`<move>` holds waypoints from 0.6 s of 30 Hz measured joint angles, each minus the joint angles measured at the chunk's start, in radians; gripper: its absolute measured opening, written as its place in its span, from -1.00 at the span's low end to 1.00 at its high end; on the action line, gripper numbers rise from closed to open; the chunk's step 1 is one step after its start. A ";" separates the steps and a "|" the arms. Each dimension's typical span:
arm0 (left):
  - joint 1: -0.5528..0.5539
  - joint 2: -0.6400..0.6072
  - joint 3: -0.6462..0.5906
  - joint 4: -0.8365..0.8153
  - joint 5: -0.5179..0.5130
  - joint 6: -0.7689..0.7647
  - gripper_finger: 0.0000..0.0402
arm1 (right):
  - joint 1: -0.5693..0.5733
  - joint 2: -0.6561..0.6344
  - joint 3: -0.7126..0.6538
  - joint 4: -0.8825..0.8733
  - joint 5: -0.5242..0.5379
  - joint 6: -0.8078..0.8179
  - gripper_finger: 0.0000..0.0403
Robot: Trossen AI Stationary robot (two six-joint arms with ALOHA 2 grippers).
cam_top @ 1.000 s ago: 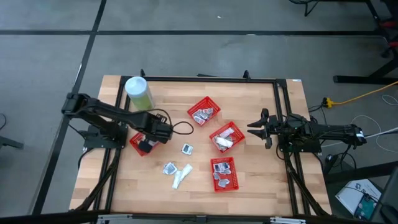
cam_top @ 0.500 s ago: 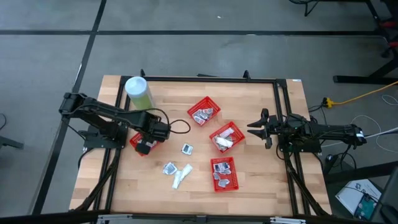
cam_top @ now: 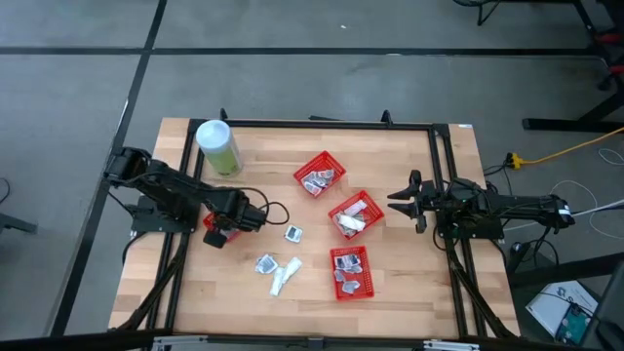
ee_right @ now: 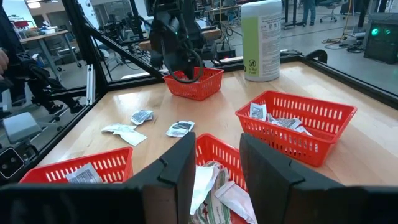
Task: Pick & Place First Aid Supplies
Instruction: Remove the blue alcohol pad from the red container
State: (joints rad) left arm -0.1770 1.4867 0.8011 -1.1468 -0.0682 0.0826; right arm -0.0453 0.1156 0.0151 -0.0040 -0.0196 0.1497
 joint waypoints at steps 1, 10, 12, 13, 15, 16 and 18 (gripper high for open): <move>0.000 0.001 -0.003 0.000 0.002 -0.003 -0.95 | 0.000 0.000 0.000 0.000 0.000 0.000 -0.37; 0.001 -0.006 -0.003 -0.012 -0.100 -0.002 -0.53 | 0.000 0.000 0.000 0.000 0.000 0.000 -0.37; 0.001 -0.006 -0.003 -0.010 -0.183 0.013 -0.43 | 0.000 0.000 0.000 0.000 0.000 0.000 -0.37; 0.002 -0.006 -0.003 -0.004 -0.210 0.018 -0.40 | 0.000 0.000 0.000 0.000 0.000 0.000 -0.37; 0.010 -0.006 -0.003 0.024 -0.198 0.047 -0.35 | 0.000 0.000 0.000 0.000 0.000 0.000 -0.37; 0.020 -0.006 -0.006 0.051 -0.159 0.062 -0.34 | 0.000 0.000 0.000 0.000 0.000 0.000 -0.37; 0.040 -0.006 -0.017 0.114 -0.097 0.086 -0.33 | 0.000 0.000 0.000 0.000 0.000 0.000 -0.37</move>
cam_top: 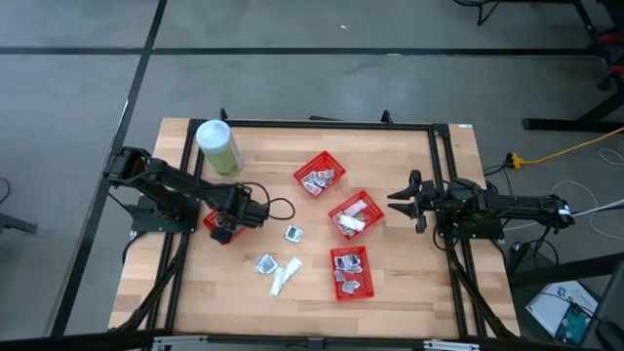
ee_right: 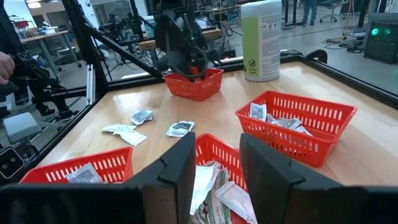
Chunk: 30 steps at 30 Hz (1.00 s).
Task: Pick & Place First Aid Supplies
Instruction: Remove the blue alcohol pad from the red container
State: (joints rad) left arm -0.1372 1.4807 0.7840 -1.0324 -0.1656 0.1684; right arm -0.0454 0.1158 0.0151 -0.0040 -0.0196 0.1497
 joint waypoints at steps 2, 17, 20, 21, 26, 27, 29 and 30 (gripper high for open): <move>0.018 0.000 -0.011 0.038 0.002 0.012 -0.35 | 0.000 0.000 0.000 0.000 0.000 0.000 -0.37; 0.123 0.000 -0.070 0.148 0.093 0.128 -0.41 | 0.000 0.000 0.000 0.000 0.000 0.000 -0.37; 0.123 0.000 -0.088 0.177 0.089 0.158 -0.42 | 0.000 0.000 0.000 0.000 0.000 0.000 -0.37; 0.123 0.000 -0.089 0.178 0.090 0.165 -0.43 | 0.000 0.000 0.000 0.000 0.000 0.000 -0.37; 0.122 0.000 -0.089 0.179 0.085 0.166 -0.62 | 0.000 0.000 0.000 0.000 0.000 0.000 -0.37; 0.123 0.000 -0.088 0.178 0.080 0.162 -0.69 | 0.000 0.000 0.000 0.000 0.000 0.000 -0.37; 0.123 0.000 -0.082 0.177 0.075 0.150 -0.85 | 0.000 0.000 0.000 0.000 0.000 0.000 -0.37; 0.123 0.000 -0.078 0.175 0.075 0.138 -0.92 | 0.000 0.000 0.000 0.000 0.000 0.000 -0.37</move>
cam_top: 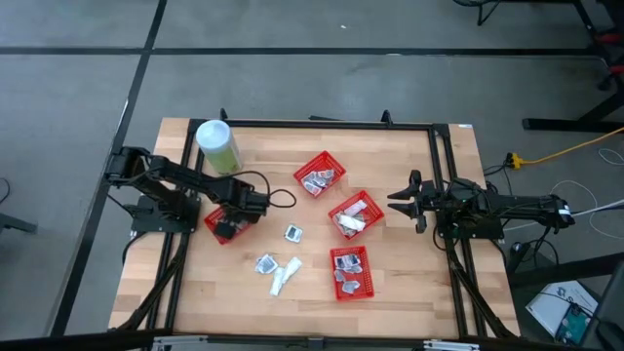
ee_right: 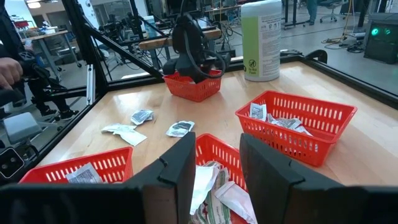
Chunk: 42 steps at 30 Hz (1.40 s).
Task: Pick & Place First Aid Supplies
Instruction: Remove the blue alcohol pad from the red container
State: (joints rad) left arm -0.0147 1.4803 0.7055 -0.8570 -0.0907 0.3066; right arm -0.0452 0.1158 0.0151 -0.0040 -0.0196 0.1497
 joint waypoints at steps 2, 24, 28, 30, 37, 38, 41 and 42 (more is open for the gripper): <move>0.002 0.000 0.013 -0.012 -0.003 -0.028 -0.96 | 0.000 0.000 0.000 0.000 0.000 0.000 -0.37; 0.004 -0.474 0.124 0.244 0.442 -0.033 -0.99 | 0.000 0.000 0.000 0.000 0.000 0.000 -0.37; 0.003 -0.507 0.124 0.358 0.623 -0.033 -0.99 | 0.000 0.000 0.000 0.000 0.000 0.000 -0.37; 0.003 -0.508 0.124 0.395 0.705 -0.031 -0.99 | 0.000 0.000 0.000 0.000 0.000 0.000 -0.37; -0.029 -0.488 0.125 0.453 0.892 0.057 -0.99 | 0.000 0.000 0.000 0.000 0.000 0.000 -0.37; -0.035 -0.484 0.126 0.462 0.895 0.063 -0.99 | 0.000 0.000 0.000 0.000 0.000 0.000 -0.37; -0.048 -0.475 0.124 0.472 0.895 0.063 -0.99 | 0.000 0.000 0.000 0.000 0.000 0.000 -0.37; -0.051 -0.470 0.125 0.476 0.895 0.063 -0.99 | 0.000 0.000 0.000 0.000 0.000 0.000 -0.37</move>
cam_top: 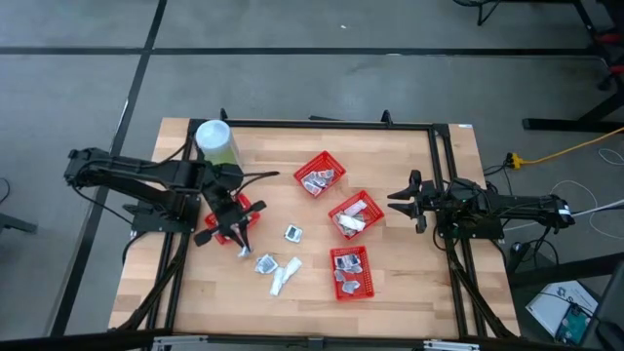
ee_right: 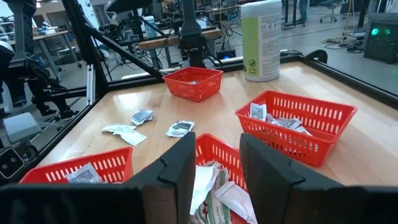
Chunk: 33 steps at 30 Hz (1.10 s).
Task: Pick & Place First Aid Supplies
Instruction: Remove the blue alcohol pad from the red container, then put the blue alcohol pad into the red container
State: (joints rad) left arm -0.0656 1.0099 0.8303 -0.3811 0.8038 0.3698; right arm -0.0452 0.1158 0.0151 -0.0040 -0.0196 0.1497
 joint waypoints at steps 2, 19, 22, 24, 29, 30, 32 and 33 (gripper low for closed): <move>-0.004 0.004 -0.001 -0.005 -0.001 -0.003 -0.99 | 0.000 0.000 0.000 0.000 0.000 0.000 -0.37; -0.006 0.300 -0.001 0.248 -0.216 -0.122 -0.99 | 0.000 0.000 0.000 0.000 0.000 0.000 -0.37; -0.006 0.364 -0.001 0.372 -0.244 -0.121 -0.99 | 0.000 0.000 0.000 0.000 0.000 0.000 -0.37; -0.006 0.401 -0.001 0.461 -0.280 -0.115 -0.99 | 0.000 0.000 0.000 0.000 0.000 0.000 -0.37; -0.008 0.494 -0.001 0.671 -0.359 -0.105 -0.99 | 0.000 0.000 0.000 0.000 0.000 0.000 -0.37; -0.012 0.514 -0.001 0.716 -0.372 -0.104 -0.99 | 0.000 0.000 0.000 0.000 0.000 0.000 -0.37; -0.019 0.559 0.000 0.803 -0.377 -0.098 -0.99 | 0.000 0.000 0.000 0.000 0.000 0.000 -0.37; -0.024 0.583 0.000 0.844 -0.380 -0.096 -0.99 | 0.000 0.000 0.000 0.000 0.000 0.000 -0.37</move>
State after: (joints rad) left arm -0.0900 1.5928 0.8299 0.4633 0.4243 0.2735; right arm -0.0455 0.1154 0.0151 -0.0040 -0.0195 0.1497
